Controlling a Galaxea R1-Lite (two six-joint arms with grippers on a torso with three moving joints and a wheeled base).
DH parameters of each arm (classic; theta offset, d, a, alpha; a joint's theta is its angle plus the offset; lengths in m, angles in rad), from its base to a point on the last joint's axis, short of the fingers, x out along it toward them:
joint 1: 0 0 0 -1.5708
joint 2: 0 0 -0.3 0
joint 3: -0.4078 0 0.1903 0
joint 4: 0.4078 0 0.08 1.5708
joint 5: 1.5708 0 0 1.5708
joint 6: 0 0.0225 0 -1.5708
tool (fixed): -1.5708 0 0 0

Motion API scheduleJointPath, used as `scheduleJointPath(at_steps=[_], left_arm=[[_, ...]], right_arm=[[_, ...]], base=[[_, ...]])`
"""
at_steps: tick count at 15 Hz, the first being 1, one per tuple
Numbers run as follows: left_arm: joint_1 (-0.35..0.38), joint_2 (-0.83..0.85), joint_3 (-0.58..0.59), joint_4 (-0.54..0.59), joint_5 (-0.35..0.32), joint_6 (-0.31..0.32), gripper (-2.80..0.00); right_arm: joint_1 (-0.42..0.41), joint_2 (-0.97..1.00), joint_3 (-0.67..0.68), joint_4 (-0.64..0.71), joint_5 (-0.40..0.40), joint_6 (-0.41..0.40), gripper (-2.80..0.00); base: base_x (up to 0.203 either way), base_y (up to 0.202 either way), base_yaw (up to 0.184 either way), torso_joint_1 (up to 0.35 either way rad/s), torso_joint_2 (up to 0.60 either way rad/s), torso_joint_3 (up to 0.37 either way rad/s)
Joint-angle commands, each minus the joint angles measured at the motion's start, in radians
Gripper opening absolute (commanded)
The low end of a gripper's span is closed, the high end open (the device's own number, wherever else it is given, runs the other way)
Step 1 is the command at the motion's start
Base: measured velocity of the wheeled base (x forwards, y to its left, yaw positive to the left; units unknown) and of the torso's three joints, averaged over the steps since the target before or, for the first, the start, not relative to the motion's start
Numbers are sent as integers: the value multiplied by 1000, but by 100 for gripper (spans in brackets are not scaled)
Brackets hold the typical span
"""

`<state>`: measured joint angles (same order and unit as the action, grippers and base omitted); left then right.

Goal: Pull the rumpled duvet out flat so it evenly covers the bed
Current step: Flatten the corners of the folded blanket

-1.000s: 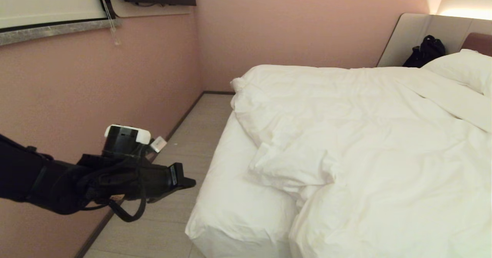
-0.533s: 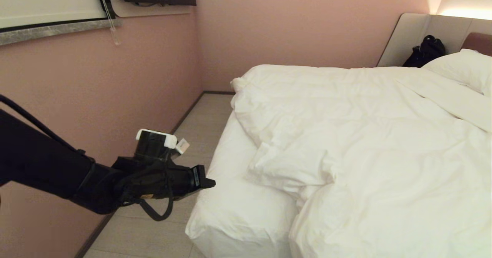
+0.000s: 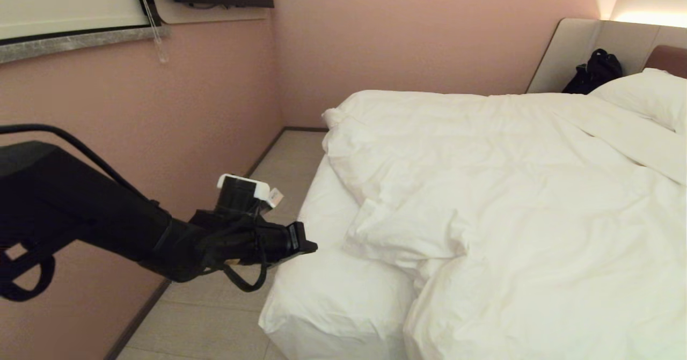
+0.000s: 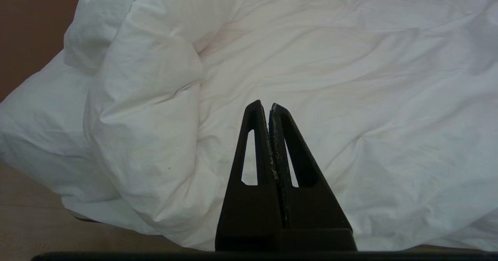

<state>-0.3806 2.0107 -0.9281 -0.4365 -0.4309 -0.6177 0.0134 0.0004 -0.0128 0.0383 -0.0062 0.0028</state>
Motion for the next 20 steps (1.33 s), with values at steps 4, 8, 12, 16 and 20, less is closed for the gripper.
scheduleJointPath(at_steps=[4,8,12,16,20], left_arm=[[-77,88,-72,-4,3,-12,-280],[-95,121,-138,2,25,-5,-280],[-115,165,-203,16,26,-3,-280],[-140,208,-278,52,27,-4,-280],[-172,244,-355,111,58,-2,0]], right_arm=[[0,0,-1,0,0,0,-280],[0,0,0,0,0,0,-280],[0,0,0,0,-1,0,-280],[0,0,0,0,0,0,-280],[0,0,0,0,0,0,-280]], base=[[0,0,0,0,0,0],[0,0,0,0,0,0],[0,0,0,0,0,0],[0,0,0,0,0,0],[0,0,0,0,0,0]])
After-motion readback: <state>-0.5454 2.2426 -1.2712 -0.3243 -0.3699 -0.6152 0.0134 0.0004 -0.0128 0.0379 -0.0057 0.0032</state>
